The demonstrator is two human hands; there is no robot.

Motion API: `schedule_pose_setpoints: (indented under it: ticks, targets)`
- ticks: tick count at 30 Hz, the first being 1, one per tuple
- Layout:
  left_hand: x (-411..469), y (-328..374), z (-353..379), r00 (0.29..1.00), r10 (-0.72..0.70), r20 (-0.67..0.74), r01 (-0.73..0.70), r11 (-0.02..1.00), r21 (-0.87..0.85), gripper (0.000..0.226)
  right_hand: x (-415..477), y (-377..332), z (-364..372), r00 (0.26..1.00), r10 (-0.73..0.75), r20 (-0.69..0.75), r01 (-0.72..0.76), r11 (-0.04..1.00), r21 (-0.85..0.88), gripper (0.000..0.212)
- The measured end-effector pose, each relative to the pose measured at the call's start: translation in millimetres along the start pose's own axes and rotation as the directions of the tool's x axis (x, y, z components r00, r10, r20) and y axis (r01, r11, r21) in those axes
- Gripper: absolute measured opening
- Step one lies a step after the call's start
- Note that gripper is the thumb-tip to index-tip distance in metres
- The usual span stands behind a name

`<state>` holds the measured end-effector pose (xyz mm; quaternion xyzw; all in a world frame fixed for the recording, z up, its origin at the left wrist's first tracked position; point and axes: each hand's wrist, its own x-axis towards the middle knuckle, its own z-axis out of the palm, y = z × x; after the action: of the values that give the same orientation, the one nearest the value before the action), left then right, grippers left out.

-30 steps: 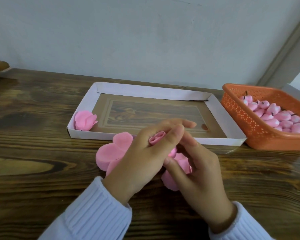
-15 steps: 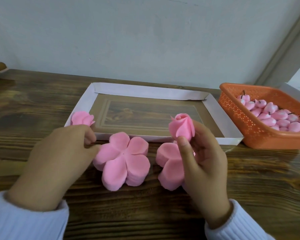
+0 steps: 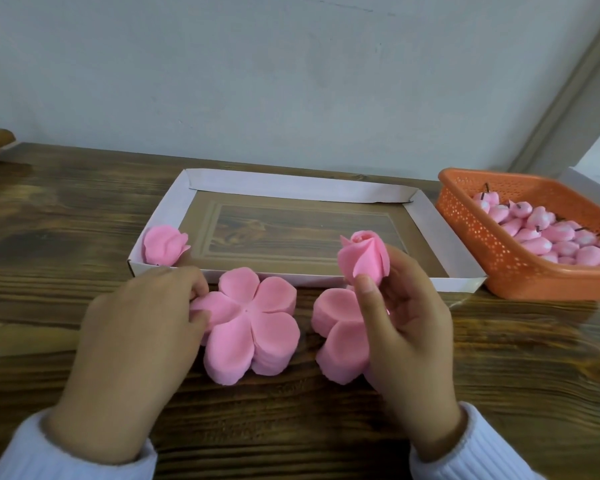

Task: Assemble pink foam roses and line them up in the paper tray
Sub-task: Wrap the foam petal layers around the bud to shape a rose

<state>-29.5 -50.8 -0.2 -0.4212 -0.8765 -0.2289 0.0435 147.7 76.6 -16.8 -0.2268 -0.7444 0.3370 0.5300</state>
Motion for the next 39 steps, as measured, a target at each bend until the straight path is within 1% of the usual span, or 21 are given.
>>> schedule_pose_setpoints:
  ticks: [3, 7, 9, 11, 14, 18, 24, 27, 30, 34, 36, 39]
  targets:
    - [-3, 4, 2, 0.998, 0.048, -0.041, -0.047, 0.998, 0.032, 0.016, 0, 0, 0, 1.0, 0.012, 0.003, -0.013, 1.0, 0.019, 0.025]
    - [-4, 3, 6, 0.997, 0.019, -0.079, -0.023, 0.999, -0.043, 0.016, 0, 0, 0, 0.999, 0.031, 0.004, -0.031, 0.999, 0.018, 0.025]
    - [-4, -1, 9, 0.993, 0.031, -0.113, -0.034, 0.999, -0.026, 0.02, 0, 0, 0, 0.999, 0.044, 0.006, -0.045, 0.999, 0.026, 0.025]
    - [-4, -2, 11, 0.994, 0.038, -0.105, -0.04, 0.999, -0.017, 0.025, -1, 0, 0, 0.999, 0.053, 0.01, -0.054, 0.998, 0.028, 0.024]
    - [-2, -3, 13, 0.995, 0.046, -0.088, -0.052, 0.996, -0.075, 0.023, 0, 0, 0, 0.998, 0.056, 0.013, -0.056, 0.998, 0.021, 0.024]
    - [1, -3, 13, 0.996, 0.055, -0.077, -0.063, 0.994, -0.094, 0.024, 0, -1, 1, 0.998, 0.06, 0.014, -0.061, 0.998, 0.024, 0.023]
    - [-3, -2, 13, 0.994, 0.059, -0.094, -0.065, 0.996, -0.067, 0.023, -1, -1, 1, 0.998, 0.066, 0.023, -0.066, 0.997, 0.026, 0.024]
    - [-4, -3, 13, 0.99, 0.088, -0.106, -0.095, 0.994, -0.061, 0.026, -1, -2, 1, 0.997, 0.066, 0.026, -0.067, 0.997, 0.03, 0.024]
    - [-5, -4, 13, 0.988, 0.076, -0.131, -0.086, 0.994, -0.071, 0.029, 0, -2, 1, 0.997, 0.072, 0.028, -0.073, 0.997, 0.036, 0.023]
    - [-6, -5, 13, 0.986, 0.088, -0.14, -0.095, 0.995, -0.04, 0.035, 0, -2, 0, 0.997, 0.069, 0.033, -0.07, 0.997, 0.031, 0.023]
    - [-6, -5, 13, 0.988, 0.091, -0.123, -0.094, 0.995, -0.021, 0.033, 0, -3, 0, 0.997, 0.07, 0.035, -0.071, 0.997, 0.029, 0.023]
    - [-6, -5, 13, 0.987, 0.123, -0.107, -0.118, 0.992, 0.044, 0.024, 0, -3, 0, 0.996, 0.078, 0.035, -0.079, 0.996, 0.033, 0.022]
